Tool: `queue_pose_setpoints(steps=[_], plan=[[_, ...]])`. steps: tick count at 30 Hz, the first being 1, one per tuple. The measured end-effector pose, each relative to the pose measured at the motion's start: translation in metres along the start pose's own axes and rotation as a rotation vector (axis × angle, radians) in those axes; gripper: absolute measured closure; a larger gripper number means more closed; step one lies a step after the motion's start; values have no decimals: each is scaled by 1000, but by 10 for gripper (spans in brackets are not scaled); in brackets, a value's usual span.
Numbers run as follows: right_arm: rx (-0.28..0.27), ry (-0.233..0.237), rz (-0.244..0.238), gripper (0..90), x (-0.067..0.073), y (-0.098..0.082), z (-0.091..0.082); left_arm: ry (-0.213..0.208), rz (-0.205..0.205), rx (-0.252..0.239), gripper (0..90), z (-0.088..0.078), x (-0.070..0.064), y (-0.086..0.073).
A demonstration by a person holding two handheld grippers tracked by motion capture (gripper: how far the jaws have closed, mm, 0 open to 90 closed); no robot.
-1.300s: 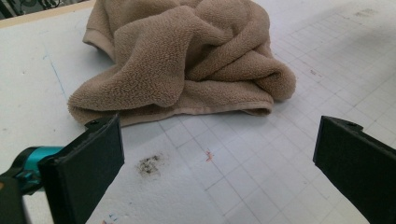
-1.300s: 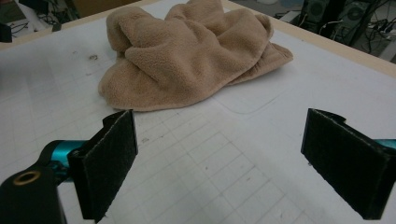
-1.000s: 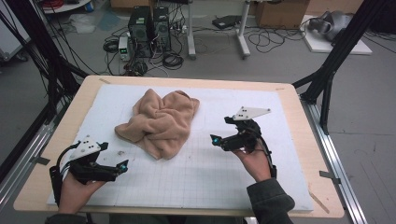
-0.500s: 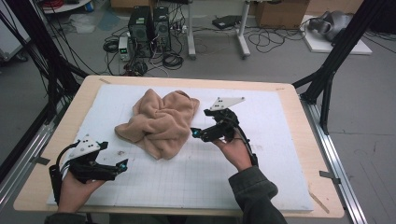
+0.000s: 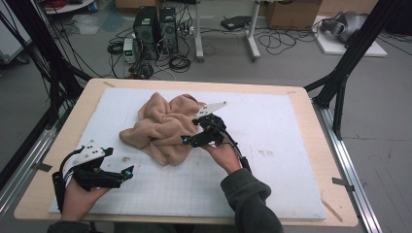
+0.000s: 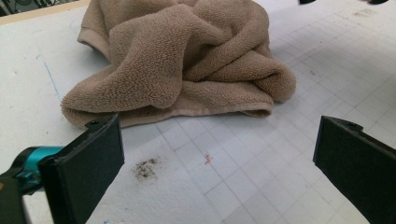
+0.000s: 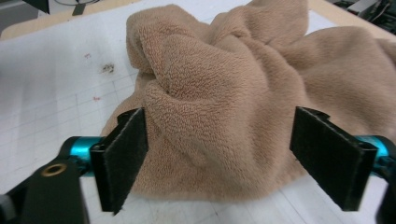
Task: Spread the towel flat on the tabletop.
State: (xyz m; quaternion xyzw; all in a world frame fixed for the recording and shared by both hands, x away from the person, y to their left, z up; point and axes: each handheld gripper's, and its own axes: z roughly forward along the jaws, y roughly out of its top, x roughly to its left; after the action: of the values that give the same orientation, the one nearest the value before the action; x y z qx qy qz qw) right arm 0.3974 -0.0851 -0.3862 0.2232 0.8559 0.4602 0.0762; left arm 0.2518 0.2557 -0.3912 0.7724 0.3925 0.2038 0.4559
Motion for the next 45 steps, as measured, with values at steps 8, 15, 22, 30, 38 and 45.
queue_pose_setpoints(steps=[8,15,22,30,38,45], plan=[[72,27,8,316,-3,-11,29,-6,-4,1,23,3,-1,-1],[98,67,6,638,-5,-17,40,-10,-5,1,23,4,-1,0],[82,69,-58,805,-2,-13,27,-13,-6,-4,23,4,-2,2],[37,90,-130,822,4,-8,-8,-21,-16,-12,23,1,-3,4],[-9,108,-158,826,10,-14,-63,-25,-4,-16,23,3,-7,9],[-31,98,-156,826,21,-36,-111,-30,4,-15,23,5,-11,13]])
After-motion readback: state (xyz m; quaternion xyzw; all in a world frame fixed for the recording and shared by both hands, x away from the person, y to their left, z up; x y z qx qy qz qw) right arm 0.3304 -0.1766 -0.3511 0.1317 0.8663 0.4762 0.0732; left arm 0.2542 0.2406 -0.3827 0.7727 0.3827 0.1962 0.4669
